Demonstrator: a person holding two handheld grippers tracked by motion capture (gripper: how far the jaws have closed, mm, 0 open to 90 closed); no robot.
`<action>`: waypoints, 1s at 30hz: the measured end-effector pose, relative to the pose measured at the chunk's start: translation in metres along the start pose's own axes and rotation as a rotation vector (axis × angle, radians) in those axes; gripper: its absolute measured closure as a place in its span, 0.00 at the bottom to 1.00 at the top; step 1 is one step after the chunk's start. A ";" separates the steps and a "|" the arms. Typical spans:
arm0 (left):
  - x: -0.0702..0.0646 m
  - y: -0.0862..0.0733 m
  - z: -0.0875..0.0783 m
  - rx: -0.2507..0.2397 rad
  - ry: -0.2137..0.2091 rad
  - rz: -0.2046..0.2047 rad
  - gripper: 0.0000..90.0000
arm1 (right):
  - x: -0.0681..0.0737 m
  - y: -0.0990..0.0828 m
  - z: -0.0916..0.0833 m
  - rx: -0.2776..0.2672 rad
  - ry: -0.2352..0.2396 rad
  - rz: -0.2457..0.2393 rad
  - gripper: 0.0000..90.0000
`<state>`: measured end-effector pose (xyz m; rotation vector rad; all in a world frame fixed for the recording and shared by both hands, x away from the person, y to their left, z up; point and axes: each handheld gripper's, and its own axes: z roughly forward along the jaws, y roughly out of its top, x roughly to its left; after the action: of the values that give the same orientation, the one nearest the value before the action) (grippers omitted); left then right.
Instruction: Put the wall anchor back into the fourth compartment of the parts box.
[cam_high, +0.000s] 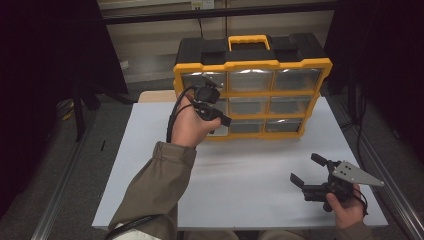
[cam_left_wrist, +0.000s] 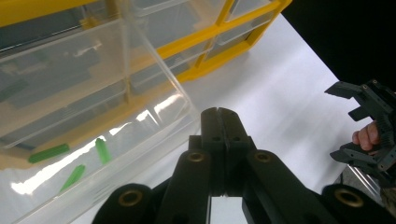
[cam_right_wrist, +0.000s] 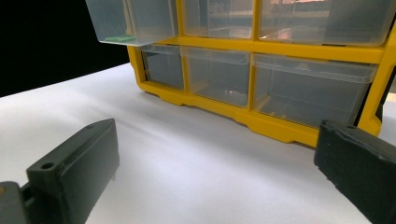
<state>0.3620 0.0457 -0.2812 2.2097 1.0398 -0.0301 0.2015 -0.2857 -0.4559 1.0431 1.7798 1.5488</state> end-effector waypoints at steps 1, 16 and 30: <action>0.000 -0.001 0.001 -0.002 -0.005 0.005 1.00 | 0.000 0.000 0.000 0.000 -0.002 0.000 0.00; -0.003 -0.017 0.013 -0.006 -0.055 0.026 0.75 | 0.000 0.000 0.000 0.006 -0.004 0.005 0.00; -0.001 -0.038 0.025 -0.081 -0.089 0.026 0.47 | 0.001 0.000 0.000 0.008 -0.002 0.005 0.00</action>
<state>0.3420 0.0471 -0.3222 2.1283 0.9475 -0.0725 0.2013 -0.2853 -0.4560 1.0535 1.7849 1.5449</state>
